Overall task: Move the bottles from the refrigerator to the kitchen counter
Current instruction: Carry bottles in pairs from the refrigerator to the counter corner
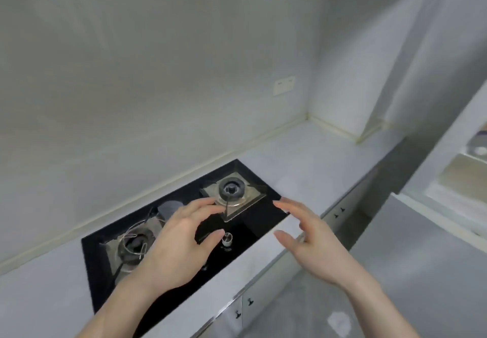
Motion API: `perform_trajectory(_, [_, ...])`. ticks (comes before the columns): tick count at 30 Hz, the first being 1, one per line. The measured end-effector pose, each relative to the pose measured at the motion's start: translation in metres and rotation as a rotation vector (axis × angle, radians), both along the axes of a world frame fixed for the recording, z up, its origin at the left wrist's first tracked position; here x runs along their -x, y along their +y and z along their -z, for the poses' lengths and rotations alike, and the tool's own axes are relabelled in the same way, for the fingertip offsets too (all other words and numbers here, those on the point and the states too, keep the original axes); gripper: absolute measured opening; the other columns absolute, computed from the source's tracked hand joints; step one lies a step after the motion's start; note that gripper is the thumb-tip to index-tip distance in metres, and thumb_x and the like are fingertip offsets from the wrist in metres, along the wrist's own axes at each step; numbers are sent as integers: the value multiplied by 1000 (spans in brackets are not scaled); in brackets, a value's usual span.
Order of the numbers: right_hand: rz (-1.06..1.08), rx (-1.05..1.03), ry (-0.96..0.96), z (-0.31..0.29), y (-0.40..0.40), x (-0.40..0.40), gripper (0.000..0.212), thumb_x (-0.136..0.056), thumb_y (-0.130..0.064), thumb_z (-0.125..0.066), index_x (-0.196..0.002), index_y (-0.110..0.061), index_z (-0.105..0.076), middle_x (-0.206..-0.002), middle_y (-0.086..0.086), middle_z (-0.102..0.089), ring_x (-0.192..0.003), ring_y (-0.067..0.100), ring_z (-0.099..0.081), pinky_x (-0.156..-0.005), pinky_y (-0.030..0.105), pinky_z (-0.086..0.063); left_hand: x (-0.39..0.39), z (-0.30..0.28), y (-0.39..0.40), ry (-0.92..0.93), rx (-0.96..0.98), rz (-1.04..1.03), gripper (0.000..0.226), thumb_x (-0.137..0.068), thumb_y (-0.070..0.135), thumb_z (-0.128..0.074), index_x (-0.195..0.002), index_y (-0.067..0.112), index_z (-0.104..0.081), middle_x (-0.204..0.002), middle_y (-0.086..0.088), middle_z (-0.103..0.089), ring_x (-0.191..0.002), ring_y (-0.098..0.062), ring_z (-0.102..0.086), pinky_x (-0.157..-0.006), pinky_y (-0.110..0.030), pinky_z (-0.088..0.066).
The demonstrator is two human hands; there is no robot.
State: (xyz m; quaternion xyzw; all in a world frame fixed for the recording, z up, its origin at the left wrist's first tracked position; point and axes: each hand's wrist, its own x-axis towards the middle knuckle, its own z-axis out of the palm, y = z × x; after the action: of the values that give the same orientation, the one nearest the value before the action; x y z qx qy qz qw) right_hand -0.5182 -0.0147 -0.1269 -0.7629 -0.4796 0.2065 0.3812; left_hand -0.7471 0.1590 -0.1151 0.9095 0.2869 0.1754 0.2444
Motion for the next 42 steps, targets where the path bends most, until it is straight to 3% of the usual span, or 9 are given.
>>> perform_trajectory(5, [269, -14, -74, -2, -68, -53, 55, -95, -36, -70, -145, -46, -50, -157, -25, -41, -146, -8, -34, -124, 36, -31, -98, -5, -12, -3, -35, 241, 42, -95, 51, -61, -137, 52, -52, -150, 36, -36, -141, 6, -32, -116, -29, -35])
perform_trajectory(11, [497, 14, -102, -12, -117, -94, 54, -97, -34, -70, -146, -46, -49, -156, -27, -39, -142, -7, -38, -121, 33, -35, -200, -13, -29, -41, 7, 462, 39, -95, 47, -63, -133, 51, -54, -147, 36, -38, -136, 11, -32, -111, -21, -31])
perform_trajectory(15, [598, 36, -105, -23, -128, -115, 54, -98, -37, -67, -147, -48, -46, -157, -30, -36, -142, -6, -37, -121, 33, -34, -249, -19, -31, -54, 40, 586, 39, -96, 45, -63, -134, 49, -55, -147, 38, -36, -132, 15, -30, -102, -6, -32])
perform_trajectory(19, [669, 37, -115, -37, -126, -140, 54, -98, -37, -67, -146, -51, -46, -156, -32, -35, -143, -6, -35, -122, 33, -32, -292, -27, -21, -63, 45, 661, 40, -96, 48, -60, -135, 51, -52, -148, 38, -35, -137, 13, -29, -112, -21, -32])
perform_trajectory(23, [744, 15, -143, -49, -123, -168, 54, -98, -38, -67, -145, -52, -47, -156, -34, -35, -143, -8, -35, -123, 35, -34, -337, -38, -18, -90, 47, 733, 39, -97, 47, -60, -134, 52, -52, -148, 38, -35, -137, 12, -30, -106, -14, -27])
perform_trajectory(29, [852, -5, -179, -60, -140, -195, 54, -96, -38, -68, -145, -51, -48, -155, -33, -37, -142, -6, -38, -121, 38, -36, -398, -51, -34, -92, -15, 864, 40, -98, 46, -60, -137, 46, -54, -151, 32, -36, -139, 6, -31, -108, -14, -23])
perform_trajectory(34, [957, -25, -200, -64, -176, -221, 55, -96, -39, -69, -145, -51, -48, -155, -33, -38, -142, -4, -39, -121, 39, -37, -453, -62, -68, -114, -21, 962, 39, -97, 43, -62, -136, 44, -56, -149, 32, -38, -137, 6, -33, -107, -15, -26])
perform_trajectory(38, [1009, -47, -221, -64, -210, -257, 56, -96, -37, -70, -146, -49, -48, -153, -33, -39, -141, -6, -40, -120, 39, -38, -503, -69, -103, -131, -35, 1028, 39, -97, 45, -62, -135, 45, -55, -149, 33, -38, -132, 4, -41, -93, -10, -36])
perform_trajectory(42, [1031, -78, -239, -65, -246, -302, 56, -95, -39, -71, -145, -50, -48, -152, -35, -40, -139, -5, -42, -118, 40, -40, -561, -79, -143, -148, -55, 1060, 40, -97, 43, -63, -136, 42, -56, -149, 28, -41, -131, -4, -48, -106, -25, -39])
